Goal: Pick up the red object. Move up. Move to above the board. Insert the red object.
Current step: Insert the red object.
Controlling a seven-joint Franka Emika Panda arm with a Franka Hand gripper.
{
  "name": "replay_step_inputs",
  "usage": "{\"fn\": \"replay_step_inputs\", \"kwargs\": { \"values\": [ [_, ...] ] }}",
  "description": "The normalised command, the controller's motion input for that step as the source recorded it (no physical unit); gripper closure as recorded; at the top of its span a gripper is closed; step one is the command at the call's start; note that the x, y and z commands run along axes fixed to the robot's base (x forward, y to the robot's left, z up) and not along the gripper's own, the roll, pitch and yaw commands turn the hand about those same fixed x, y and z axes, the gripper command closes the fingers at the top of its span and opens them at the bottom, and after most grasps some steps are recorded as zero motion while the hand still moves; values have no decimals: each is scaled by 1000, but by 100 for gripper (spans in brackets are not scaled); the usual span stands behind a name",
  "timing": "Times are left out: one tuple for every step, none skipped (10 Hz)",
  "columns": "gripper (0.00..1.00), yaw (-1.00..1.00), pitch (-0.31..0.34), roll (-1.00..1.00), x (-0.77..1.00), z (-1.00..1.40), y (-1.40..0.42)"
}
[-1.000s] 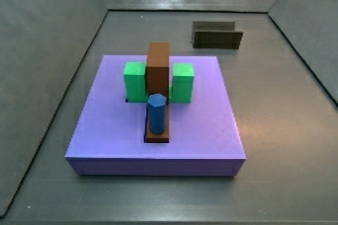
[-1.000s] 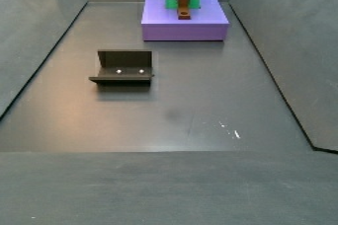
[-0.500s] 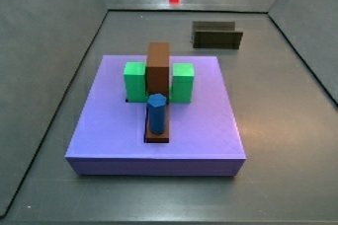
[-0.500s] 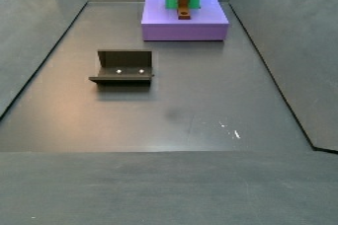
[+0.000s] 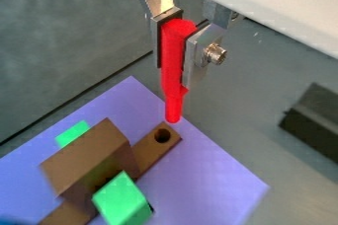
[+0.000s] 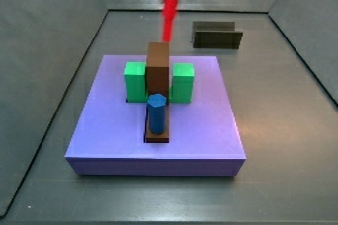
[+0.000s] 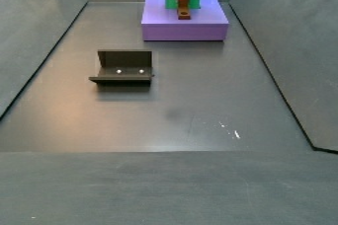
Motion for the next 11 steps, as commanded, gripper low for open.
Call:
{"fn": "replay_step_inputs", "kwargs": {
  "values": [
    [100,-280,-347,256,-637,-277,17],
    [100,-274,-260,270,-449,-303,0],
    [100,-131,-179,176,-31,-100,-83],
    [100,-9,-87,223,206,0,-214],
    [100,0,0,213,354,0,-220],
    [100,-26,67,116,454,0,-263],
    [100,-43,11,31,291,-46,-169],
    [100,-71,4,0,120,-106,0],
    [100,-134,0,-124,-60,-40,229],
    [100,-106,0,-123,-63,-20,174],
    [100,-69,-1,-93,-17,-37,43]
  ]
}}
